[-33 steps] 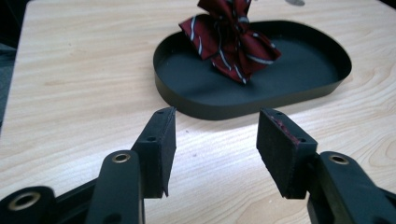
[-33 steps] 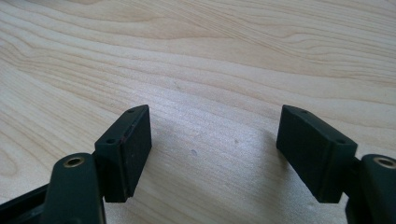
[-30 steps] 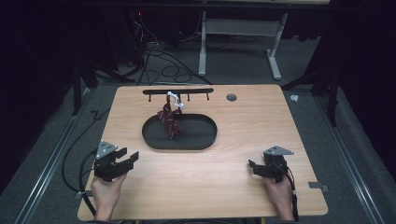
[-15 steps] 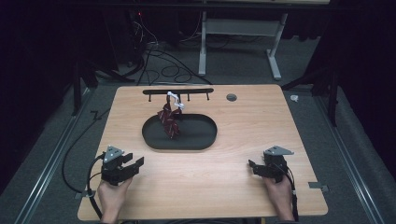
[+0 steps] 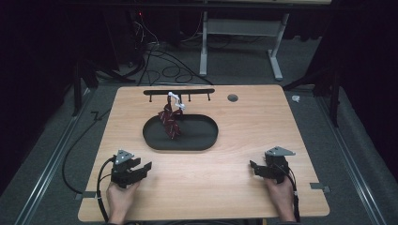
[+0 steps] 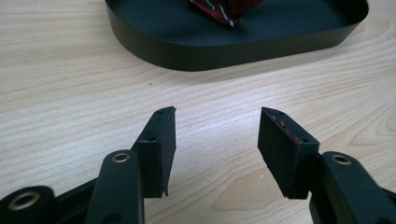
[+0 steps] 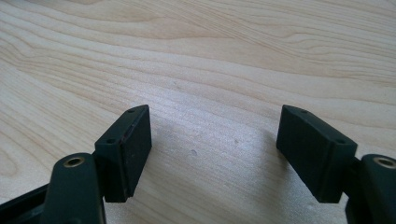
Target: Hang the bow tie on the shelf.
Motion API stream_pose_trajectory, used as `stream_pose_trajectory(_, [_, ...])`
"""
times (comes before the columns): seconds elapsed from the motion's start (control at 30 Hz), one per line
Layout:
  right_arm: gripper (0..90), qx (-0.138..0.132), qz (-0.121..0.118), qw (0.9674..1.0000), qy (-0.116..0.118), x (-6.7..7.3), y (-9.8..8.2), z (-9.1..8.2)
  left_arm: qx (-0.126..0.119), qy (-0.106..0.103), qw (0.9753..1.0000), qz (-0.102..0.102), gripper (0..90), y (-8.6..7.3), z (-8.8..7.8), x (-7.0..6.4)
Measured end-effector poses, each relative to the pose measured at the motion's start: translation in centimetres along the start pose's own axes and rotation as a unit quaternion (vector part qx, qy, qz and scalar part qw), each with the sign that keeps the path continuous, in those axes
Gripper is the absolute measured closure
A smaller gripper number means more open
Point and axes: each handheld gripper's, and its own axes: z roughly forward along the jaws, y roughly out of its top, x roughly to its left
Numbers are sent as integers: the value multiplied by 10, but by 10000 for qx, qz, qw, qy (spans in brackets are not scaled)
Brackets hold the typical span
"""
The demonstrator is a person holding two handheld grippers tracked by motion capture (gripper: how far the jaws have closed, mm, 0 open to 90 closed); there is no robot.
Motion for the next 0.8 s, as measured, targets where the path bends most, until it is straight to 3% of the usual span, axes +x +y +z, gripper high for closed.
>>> stream_pose_trajectory(0.17, [279, 0, -1, 10000, -1, 0, 0, 0, 60, 98, 9999, 58, 466, -6, 9, -2])
stream_pose_trajectory(0.4, [280, 0, -1, 10000, 0, 0, 0, 0, 216, 490, 9978, 402, 436, -14, 24, -7])
stream_pose_trajectory(0.47, [280, 4, 3, 10000, 1, 0, 0, 0, 118, 544, 9974, 457, 422, -18, 27, -8])
stream_pose_trajectory(0.8, [280, -1, 0, 10000, -3, 0, 0, 0, 13, 579, 9974, 428, 406, -21, 28, -9])
